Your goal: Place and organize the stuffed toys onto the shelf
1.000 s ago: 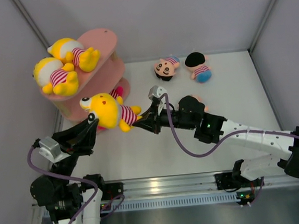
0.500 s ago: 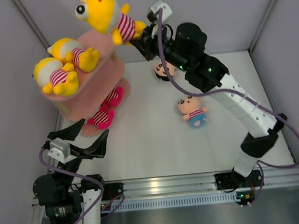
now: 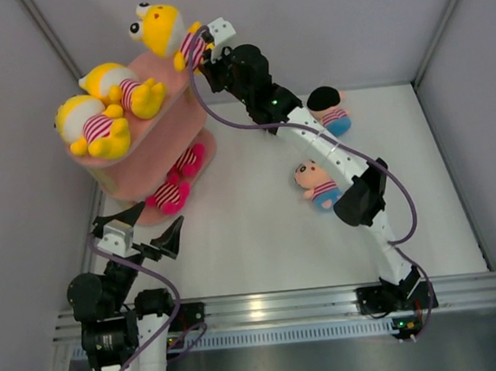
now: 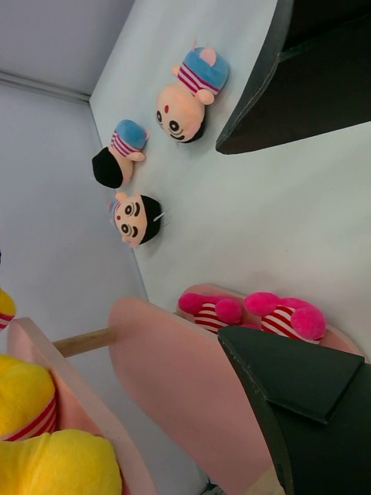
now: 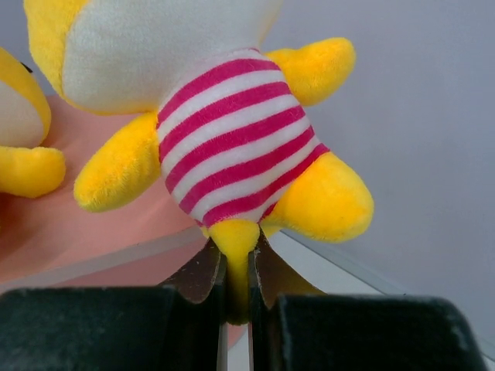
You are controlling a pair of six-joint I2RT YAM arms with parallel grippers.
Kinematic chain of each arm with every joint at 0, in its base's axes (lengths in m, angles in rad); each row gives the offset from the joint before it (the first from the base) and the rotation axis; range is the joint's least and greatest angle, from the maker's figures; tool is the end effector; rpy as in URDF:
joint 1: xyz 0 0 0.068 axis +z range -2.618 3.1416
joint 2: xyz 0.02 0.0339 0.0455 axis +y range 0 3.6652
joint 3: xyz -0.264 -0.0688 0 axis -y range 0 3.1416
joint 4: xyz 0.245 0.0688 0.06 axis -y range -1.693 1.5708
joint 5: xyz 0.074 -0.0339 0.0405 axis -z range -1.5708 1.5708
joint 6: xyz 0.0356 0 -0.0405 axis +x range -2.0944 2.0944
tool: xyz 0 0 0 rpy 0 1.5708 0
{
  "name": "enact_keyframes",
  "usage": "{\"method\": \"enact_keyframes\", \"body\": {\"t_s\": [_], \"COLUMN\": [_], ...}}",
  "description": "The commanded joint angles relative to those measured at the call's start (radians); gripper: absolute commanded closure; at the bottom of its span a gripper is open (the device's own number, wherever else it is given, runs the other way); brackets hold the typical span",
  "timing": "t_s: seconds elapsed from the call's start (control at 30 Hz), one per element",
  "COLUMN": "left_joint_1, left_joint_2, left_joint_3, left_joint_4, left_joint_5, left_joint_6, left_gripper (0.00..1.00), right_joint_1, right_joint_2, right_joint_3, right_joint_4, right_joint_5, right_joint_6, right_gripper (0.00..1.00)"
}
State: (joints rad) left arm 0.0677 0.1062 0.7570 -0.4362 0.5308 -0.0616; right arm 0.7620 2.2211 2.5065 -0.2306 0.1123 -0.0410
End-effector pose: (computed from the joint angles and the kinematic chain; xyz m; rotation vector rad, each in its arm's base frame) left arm 0.0195 -0.0167 0.3599 0.3597 1.3480 -0.3543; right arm 0.3697 0.3473 0.4562 -0.5155 1.4473 0.4908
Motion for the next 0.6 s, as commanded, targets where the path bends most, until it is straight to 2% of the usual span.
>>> {"method": "enact_keyframes", "body": {"t_s": [0.0, 0.57], "left_joint_1": [-0.009, -0.013], "left_joint_2": [-0.023, -0.034], "left_joint_3": [-0.016, -0.018], "left_joint_4": [0.011, 0.011], "left_joint_5": [-0.017, -0.018], "left_joint_6": [0.037, 0.052], "left_gripper": [0.01, 0.01], "right_joint_1": [0.019, 0.056], "right_joint_2": [-0.018, 0.06], "right_joint_3": [0.08, 0.069], "right_joint_4": [0.183, 0.159], "right_joint_5": [0.01, 0.007], "right_joint_6": [0.02, 0.076], "right_gripper": [1.0, 1.0]}}
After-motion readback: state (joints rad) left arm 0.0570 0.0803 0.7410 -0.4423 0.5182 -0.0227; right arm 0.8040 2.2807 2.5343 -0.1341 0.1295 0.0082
